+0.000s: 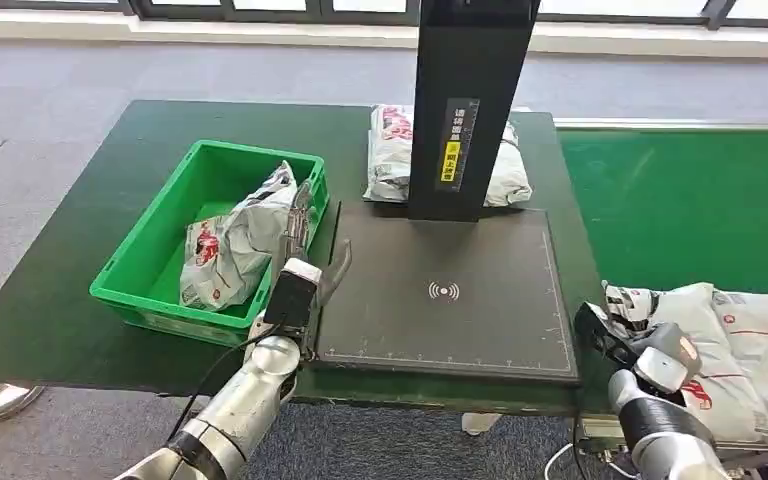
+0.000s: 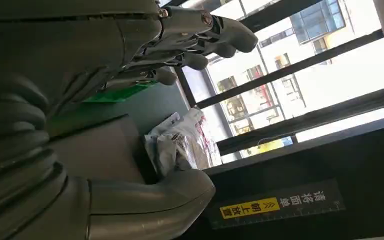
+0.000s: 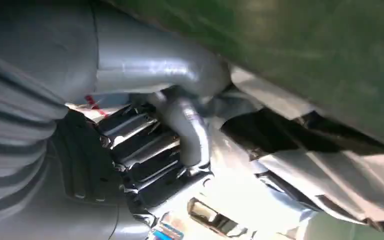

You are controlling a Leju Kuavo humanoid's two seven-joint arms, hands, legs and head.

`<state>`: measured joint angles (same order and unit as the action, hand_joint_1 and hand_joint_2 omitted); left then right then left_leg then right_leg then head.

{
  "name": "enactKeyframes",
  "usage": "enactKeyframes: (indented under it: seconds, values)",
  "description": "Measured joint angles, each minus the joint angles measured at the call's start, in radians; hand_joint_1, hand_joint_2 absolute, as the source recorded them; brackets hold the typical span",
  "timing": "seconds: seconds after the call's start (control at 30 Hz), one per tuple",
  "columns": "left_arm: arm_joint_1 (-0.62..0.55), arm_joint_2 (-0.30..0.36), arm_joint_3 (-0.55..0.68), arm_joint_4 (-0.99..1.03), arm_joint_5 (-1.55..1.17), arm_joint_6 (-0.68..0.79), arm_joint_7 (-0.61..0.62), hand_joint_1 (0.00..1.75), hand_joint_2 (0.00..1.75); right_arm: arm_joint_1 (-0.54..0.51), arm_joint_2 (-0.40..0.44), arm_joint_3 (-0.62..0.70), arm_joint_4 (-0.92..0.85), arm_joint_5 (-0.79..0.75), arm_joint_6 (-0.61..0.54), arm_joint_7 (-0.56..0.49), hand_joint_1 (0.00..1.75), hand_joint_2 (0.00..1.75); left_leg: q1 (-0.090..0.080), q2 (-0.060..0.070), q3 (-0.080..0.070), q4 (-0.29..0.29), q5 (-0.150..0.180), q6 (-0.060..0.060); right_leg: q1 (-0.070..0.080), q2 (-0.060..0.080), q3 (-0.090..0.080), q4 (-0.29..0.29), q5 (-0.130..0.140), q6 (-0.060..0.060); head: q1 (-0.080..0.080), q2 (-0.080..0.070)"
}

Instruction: Moved the parcel from conveyor to table for the left to box.

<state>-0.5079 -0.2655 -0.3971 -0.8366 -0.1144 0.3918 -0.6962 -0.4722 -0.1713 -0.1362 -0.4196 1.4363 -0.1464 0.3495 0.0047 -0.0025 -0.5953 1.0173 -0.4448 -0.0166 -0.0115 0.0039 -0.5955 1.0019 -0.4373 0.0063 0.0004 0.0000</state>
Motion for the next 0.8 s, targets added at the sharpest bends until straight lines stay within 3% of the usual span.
enactKeyframes:
  seconds: [0.2,0.33,0.47,0.67,0.8]
  values:
    - [0.013,0.009,0.000,-0.016,-0.013,0.005,0.020,0.00,1.75,0.021,0.032,-0.002,-0.033,-0.079,-0.263,-0.095,1.75,1.75,0.000,0.003,0.000,0.000,0.000,0.000,0.001,0.003,-0.003,0.002,0.001,-0.001,0.000,0.000]
    - [0.021,0.013,0.000,-0.030,-0.015,0.005,0.025,0.00,1.75,0.029,0.052,-0.002,-0.065,-0.097,-0.280,-0.103,1.75,1.75,0.000,0.002,-0.001,-0.001,0.001,-0.002,0.001,0.002,-0.004,0.002,0.001,-0.001,0.000,0.000]
    - [0.027,0.016,0.000,-0.038,-0.020,0.009,0.031,0.00,1.75,0.065,0.071,-0.002,-0.136,-0.207,-0.374,-0.220,1.75,1.75,0.001,0.003,-0.003,-0.001,0.001,-0.002,0.001,0.002,-0.006,0.003,0.001,-0.001,0.000,0.000]
    - [0.034,0.019,0.000,-0.041,-0.008,0.014,0.018,0.00,1.75,0.148,0.115,0.065,-0.427,-0.487,-0.426,-0.406,1.75,1.75,0.001,-0.002,-0.005,-0.001,0.001,-0.002,0.001,-0.002,-0.006,0.003,0.000,-0.002,0.000,0.000]
    - [0.035,0.021,0.000,-0.042,0.005,0.014,0.011,0.00,1.75,0.173,0.140,0.138,-0.590,-0.591,-0.386,-0.476,1.75,1.75,0.001,-0.002,-0.005,-0.001,0.001,-0.002,0.000,-0.002,-0.006,0.003,0.000,-0.002,0.000,0.000]
